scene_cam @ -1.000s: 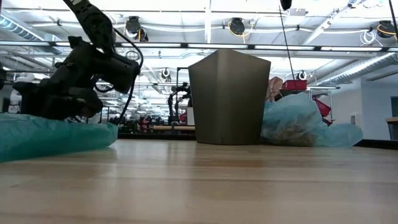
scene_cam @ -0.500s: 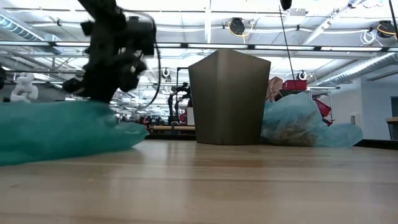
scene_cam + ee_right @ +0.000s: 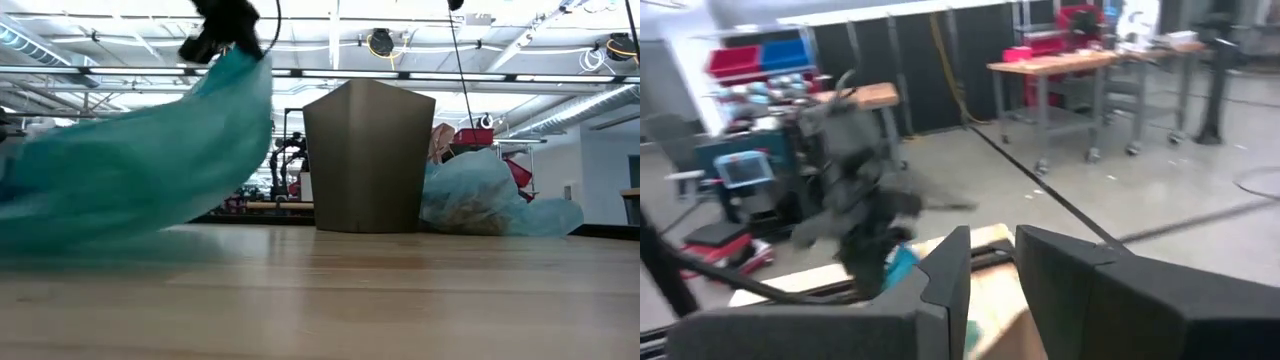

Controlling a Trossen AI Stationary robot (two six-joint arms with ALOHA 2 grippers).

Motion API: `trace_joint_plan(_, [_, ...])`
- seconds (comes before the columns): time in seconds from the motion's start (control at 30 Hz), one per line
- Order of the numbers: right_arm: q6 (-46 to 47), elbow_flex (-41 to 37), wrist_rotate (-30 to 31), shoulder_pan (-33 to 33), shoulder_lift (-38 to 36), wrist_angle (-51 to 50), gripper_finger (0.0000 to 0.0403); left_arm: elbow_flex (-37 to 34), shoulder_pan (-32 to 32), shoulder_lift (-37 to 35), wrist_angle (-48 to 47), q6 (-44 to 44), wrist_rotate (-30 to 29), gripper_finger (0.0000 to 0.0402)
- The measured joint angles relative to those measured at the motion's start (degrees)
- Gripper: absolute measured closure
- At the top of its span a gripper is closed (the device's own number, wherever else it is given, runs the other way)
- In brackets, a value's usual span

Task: Place trash/remove bag and relplace
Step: Insert the dark blue trash bag into the trash bin

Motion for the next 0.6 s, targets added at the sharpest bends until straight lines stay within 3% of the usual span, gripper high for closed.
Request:
trace_joint_plan(0.17, [0.69,0.00,-0.41,4.79,0.27,4.41,0.0325,10.27,3.55,0.00,3.43,5.20,-0.71,0.0401])
trace_joint_plan(0.43, [6.72,0.34,1.38,13.88,4.96,22.20,0.0325,22.96,10.73,0.17,12.75,14.88,-0.85,0.0401])
trace_joint_plan(0.6, [6.97,7.25,4.74,17.59,11.99,23.32,0.0325,27.18,14.35,0.24,19.48,16.97,1.91,0.0401])
